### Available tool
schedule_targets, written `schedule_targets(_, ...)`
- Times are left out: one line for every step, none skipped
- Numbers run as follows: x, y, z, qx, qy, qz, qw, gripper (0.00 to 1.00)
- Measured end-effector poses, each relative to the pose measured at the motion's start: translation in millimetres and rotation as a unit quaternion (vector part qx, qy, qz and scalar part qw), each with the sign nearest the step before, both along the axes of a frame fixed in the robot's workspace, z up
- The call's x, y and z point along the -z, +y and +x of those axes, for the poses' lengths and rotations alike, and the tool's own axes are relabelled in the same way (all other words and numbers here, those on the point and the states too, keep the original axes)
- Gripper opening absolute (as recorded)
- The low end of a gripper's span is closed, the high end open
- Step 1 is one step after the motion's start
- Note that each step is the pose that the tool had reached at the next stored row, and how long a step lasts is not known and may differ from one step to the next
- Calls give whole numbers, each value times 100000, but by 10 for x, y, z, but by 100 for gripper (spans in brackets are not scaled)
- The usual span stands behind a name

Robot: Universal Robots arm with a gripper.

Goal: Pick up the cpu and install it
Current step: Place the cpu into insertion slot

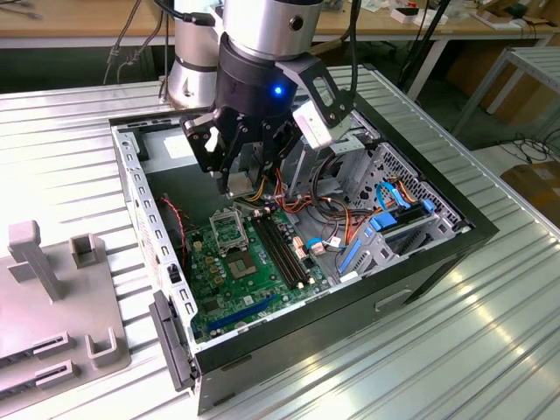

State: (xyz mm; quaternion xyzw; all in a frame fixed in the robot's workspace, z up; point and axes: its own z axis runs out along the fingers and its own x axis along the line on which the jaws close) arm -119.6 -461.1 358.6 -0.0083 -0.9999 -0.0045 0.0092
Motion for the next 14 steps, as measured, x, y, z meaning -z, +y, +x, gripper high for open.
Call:
schedule_targets(0, 0, 0, 2, -2, 1, 100000, 47)
schedule_targets(10, -1, 1, -2, -4, -59, 100000, 47)
schedule_targets(44, 0, 3, -4, -6, -67, 100000, 47)
schedule_targets(74, 0, 5, -1, -5, -73, 100000, 47)
schedule_targets(93, 0, 11, -10, -5, -72, 100000, 47)
schedule_targets(111, 0, 20, -12, -4, -77, 100000, 47)
schedule_targets(129, 0, 45, -104, -6, -87, 100000, 47)
schedule_targets(147, 0, 75, -279, -3, -167, 99999, 47)
schedule_targets(166, 0, 108, -495, -2, -302, 99998, 47)
schedule_targets(189, 0, 142, -832, -2, -500, 99995, 47)
schedule_targets(236, 0, 185, -1487, 7, -666, 99987, 47)
schedule_targets(268, 0, 188, -1580, 6, -665, 99985, 47)
schedule_targets(290, 0, 187, -1582, 7, -664, 99985, 47)
schedule_targets(306, 0, 188, -1586, 5, -664, 99985, 47)
